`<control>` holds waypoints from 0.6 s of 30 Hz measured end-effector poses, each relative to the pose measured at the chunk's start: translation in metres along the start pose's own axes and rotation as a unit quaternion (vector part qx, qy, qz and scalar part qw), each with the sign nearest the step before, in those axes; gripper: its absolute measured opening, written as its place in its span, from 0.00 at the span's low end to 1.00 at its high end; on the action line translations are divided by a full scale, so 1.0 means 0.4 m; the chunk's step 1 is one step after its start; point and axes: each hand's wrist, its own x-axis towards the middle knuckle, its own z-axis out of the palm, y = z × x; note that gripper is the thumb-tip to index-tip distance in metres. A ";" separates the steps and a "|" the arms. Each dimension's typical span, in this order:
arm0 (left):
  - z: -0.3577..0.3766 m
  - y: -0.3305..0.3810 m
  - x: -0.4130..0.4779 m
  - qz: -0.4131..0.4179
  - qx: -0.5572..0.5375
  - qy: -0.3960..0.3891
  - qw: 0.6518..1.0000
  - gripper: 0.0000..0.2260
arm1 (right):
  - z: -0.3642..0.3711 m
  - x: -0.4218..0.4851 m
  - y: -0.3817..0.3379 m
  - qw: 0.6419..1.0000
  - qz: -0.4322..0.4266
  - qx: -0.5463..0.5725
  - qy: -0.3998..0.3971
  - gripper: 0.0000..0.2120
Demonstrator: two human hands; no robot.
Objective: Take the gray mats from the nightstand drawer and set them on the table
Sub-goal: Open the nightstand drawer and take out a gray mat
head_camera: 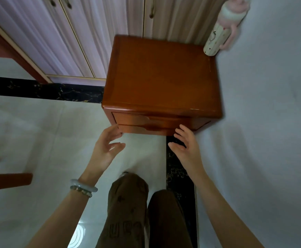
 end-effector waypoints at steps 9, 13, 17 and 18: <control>0.012 -0.347 0.224 0.048 0.040 -0.013 0.998 0.24 | 0.053 0.207 0.363 0.999 -0.042 -0.013 0.024 0.30; 0.023 -0.421 0.283 0.060 0.083 -0.043 0.994 0.23 | 0.056 0.260 0.456 0.998 -0.058 -0.015 0.024 0.29; 0.029 -0.442 0.324 0.050 0.094 -0.112 0.988 0.21 | 0.050 0.293 0.499 0.997 -0.071 -0.009 0.023 0.27; 0.038 -0.448 0.328 0.040 0.099 -0.133 0.985 0.21 | 0.049 0.299 0.509 0.997 -0.066 -0.010 0.026 0.27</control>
